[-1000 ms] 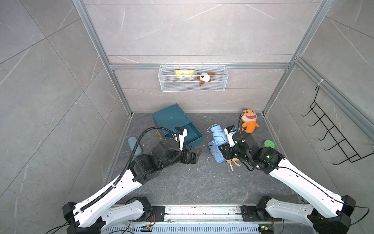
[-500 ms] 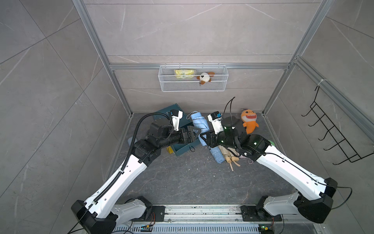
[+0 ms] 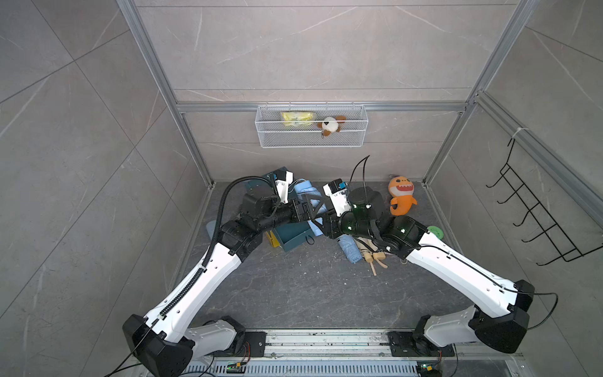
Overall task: Place the umbrella in the drawer by color
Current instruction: Place the umbrella in the drawer.
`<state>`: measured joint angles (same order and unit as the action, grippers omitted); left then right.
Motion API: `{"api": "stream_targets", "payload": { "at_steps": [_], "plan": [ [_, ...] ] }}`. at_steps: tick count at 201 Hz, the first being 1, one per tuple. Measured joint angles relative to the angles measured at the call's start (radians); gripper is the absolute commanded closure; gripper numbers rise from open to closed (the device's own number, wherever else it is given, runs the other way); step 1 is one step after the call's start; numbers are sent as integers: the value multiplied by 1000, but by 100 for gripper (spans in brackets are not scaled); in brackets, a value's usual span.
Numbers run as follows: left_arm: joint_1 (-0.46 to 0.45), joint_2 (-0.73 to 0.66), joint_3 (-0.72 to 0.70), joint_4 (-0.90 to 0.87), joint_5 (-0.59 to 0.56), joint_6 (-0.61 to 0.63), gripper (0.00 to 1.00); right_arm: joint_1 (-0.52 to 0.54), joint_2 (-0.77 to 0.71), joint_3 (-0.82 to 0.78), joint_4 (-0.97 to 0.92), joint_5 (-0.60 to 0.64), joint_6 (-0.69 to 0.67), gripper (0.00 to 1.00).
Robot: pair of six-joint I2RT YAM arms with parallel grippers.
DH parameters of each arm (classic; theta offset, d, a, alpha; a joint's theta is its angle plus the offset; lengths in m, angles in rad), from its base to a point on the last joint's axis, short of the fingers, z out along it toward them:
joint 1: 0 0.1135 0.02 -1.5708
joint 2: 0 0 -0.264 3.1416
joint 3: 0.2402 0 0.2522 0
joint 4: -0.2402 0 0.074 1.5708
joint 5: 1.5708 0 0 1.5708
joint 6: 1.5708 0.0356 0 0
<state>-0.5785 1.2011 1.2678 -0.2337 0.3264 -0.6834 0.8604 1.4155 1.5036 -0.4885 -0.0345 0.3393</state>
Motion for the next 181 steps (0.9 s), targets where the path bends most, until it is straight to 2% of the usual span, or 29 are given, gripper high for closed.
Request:
{"api": "stream_targets", "payload": {
  "at_steps": [34,73,85,97,124,181],
  "plan": [
    [6,5,-33,45,16,-24,16,2,5,0,2,0,0,65],
    [13,13,-55,87,47,-41,52,2,9,0,15,0,0,62],
    [18,15,-56,90,52,-39,60,2,14,0,18,1,0,60],
    [27,18,-58,97,66,-45,66,2,18,0,24,2,0,54],
    [55,19,-63,100,104,-45,70,2,27,0,30,-1,-5,34],
    [130,12,-72,59,125,-19,65,-12,-8,-21,79,-6,-7,27]
  ]
}}
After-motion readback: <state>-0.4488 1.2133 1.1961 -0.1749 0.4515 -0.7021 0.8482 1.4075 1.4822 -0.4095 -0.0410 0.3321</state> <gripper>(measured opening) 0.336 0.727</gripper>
